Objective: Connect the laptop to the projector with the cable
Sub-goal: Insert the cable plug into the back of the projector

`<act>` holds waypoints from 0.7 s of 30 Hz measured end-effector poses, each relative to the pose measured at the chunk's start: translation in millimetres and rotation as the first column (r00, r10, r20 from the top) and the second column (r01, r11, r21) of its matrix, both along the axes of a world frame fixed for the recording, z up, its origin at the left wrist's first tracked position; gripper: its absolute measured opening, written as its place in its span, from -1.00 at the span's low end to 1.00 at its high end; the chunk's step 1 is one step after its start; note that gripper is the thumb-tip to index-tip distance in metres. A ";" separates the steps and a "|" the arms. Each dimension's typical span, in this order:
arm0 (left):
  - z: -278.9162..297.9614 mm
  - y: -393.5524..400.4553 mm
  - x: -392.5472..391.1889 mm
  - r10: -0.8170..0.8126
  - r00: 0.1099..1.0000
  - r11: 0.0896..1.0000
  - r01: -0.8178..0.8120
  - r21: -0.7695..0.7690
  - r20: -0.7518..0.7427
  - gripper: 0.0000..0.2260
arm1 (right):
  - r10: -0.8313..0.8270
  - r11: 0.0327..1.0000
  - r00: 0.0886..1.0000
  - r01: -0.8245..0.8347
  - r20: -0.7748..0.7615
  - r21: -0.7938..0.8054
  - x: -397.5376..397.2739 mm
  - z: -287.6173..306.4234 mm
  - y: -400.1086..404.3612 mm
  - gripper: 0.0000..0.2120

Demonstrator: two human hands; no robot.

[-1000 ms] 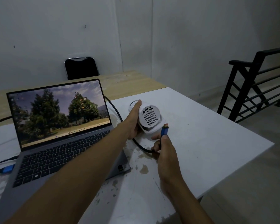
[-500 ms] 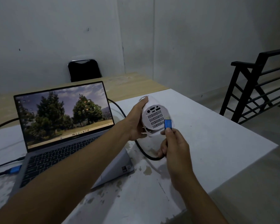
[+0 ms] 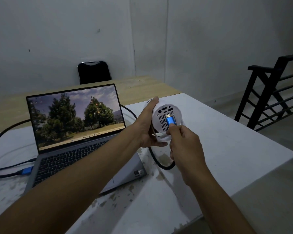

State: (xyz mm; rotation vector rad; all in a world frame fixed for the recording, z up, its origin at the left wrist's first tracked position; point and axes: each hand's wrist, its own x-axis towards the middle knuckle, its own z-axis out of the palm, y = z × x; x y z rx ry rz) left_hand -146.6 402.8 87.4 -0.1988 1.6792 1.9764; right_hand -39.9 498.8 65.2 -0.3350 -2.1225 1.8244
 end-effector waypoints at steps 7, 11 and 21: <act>0.4 -5.0 0.2 -0.028 1.000 1.000 0.028 0.002 0.014 -0.32 | -0.030 0.999 1.000 0.030 0.004 0.012 2.9 10.7 0.3 -0.73; 0.1 -7.8 0.6 -0.014 1.000 1.000 0.014 0.005 0.010 -0.31 | -0.025 1.000 1.000 0.025 0.015 0.012 4.6 15.3 0.2 -0.73; -1.3 -9.2 4.1 0.057 0.995 0.998 -0.055 0.028 -0.084 -0.20 | -0.001 1.000 0.998 0.000 0.070 0.019 9.4 23.1 -1.4 -0.74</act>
